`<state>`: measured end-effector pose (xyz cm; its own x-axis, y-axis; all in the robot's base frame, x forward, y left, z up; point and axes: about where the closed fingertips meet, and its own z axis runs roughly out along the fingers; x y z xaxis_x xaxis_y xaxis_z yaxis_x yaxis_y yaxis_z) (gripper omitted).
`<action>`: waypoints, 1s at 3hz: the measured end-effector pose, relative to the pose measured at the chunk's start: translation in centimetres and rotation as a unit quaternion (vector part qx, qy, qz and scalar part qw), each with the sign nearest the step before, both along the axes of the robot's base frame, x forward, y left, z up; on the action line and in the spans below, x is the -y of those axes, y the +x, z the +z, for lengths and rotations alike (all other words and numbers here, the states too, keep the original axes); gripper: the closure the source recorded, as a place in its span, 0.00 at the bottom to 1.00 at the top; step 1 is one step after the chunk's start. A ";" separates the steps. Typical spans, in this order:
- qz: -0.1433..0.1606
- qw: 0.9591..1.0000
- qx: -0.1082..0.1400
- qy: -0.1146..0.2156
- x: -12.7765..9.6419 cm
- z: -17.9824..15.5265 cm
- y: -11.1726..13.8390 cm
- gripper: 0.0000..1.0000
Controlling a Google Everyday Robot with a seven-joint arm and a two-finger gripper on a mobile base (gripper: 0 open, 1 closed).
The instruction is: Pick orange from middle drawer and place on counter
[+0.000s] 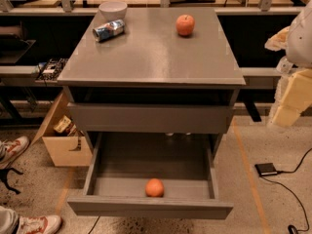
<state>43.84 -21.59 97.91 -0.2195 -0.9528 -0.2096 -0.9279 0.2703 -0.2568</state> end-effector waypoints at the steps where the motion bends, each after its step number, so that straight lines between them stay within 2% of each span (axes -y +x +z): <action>1: 0.000 1.000 0.000 0.000 0.0 0.0 0.0 0.00; 2: -0.022 1.000 -0.019 0.008 -0.8 -1.5 0.2 0.00; 3: -0.079 0.994 -0.072 0.019 -3.1 -6.9 0.9 0.00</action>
Offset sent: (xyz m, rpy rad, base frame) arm 0.0087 0.0374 -0.0740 0.0737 0.2021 -0.2150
